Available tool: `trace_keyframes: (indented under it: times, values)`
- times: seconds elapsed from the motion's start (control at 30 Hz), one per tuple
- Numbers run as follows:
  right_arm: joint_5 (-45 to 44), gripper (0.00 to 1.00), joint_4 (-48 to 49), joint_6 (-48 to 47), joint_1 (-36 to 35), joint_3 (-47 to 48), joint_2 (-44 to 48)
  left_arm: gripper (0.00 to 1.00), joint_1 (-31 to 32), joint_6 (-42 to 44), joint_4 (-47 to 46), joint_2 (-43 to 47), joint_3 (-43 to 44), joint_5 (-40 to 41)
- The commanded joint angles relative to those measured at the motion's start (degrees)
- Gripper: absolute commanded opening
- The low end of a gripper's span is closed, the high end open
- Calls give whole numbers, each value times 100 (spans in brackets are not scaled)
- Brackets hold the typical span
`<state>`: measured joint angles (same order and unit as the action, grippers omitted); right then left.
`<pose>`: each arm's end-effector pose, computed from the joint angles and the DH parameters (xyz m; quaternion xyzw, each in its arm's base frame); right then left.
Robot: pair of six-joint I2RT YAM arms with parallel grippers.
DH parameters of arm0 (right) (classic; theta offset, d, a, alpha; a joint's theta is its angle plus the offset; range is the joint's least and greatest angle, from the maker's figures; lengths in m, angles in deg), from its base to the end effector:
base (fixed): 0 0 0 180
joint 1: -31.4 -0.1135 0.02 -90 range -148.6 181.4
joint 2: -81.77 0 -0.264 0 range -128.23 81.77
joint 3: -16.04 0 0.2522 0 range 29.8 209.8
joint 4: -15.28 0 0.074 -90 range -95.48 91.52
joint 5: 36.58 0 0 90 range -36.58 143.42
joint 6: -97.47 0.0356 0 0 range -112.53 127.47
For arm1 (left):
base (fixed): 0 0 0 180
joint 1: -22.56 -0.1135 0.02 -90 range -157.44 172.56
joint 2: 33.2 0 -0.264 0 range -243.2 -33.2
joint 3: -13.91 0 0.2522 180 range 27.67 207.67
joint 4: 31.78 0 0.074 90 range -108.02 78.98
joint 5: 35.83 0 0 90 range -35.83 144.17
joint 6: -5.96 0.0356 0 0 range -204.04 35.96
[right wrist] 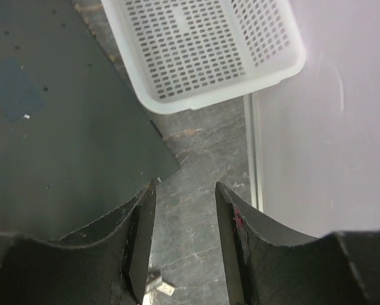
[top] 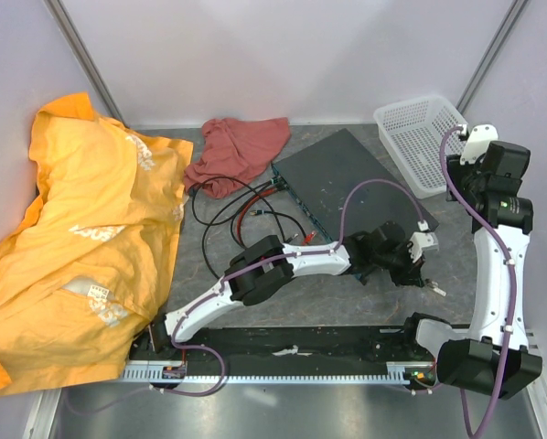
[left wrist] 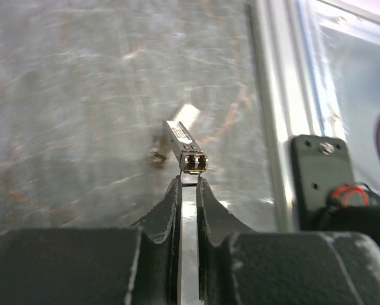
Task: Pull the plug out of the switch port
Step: Place the plug at the center of the board.
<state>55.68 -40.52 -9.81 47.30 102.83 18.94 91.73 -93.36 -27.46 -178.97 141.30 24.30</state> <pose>0.2149 -0.0597 0.3930 -0.0201 0.8736 -0.1222 0.4706 0.1877 -0.5431 0.1420 0.5250 0.6258 -0.5049 0.2789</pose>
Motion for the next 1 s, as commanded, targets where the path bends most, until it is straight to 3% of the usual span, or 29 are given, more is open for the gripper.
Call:
trace_keyframes:
  times: [0.0,0.07,0.1,0.27,0.3,0.43,0.5,0.63,0.77,0.97]
  values:
    - [195,50,-278,154,-26,-44,51,9,-166,-658,-560,-135,345,210]
    - [266,51,-313,163,-26,-35,43,27,-210,-632,-569,-118,336,-26]
    - [370,56,-339,172,-26,-35,25,37,-228,-641,-569,-57,345,-176]
    - [565,64,-279,286,-26,-61,-133,52,-588,-878,-226,216,669,-825]
    - [573,65,-156,278,-17,-87,-159,59,-658,-896,-174,242,713,-949]
    - [975,68,47,287,-43,69,-501,60,-1219,-1361,160,610,925,-1477]
    - [1118,69,152,286,-183,141,-651,60,-1501,-1606,188,1058,593,-1452]
    - [820,69,643,453,-1042,-43,-1011,59,-2518,-1406,318,2332,-785,-883]
    - [880,70,1057,576,-1861,-61,-1433,59,-3443,-1553,864,3202,-1324,-196]
    - [968,70,1198,585,-2740,61,-2382,58,-4674,-2027,855,3354,-2230,-80]
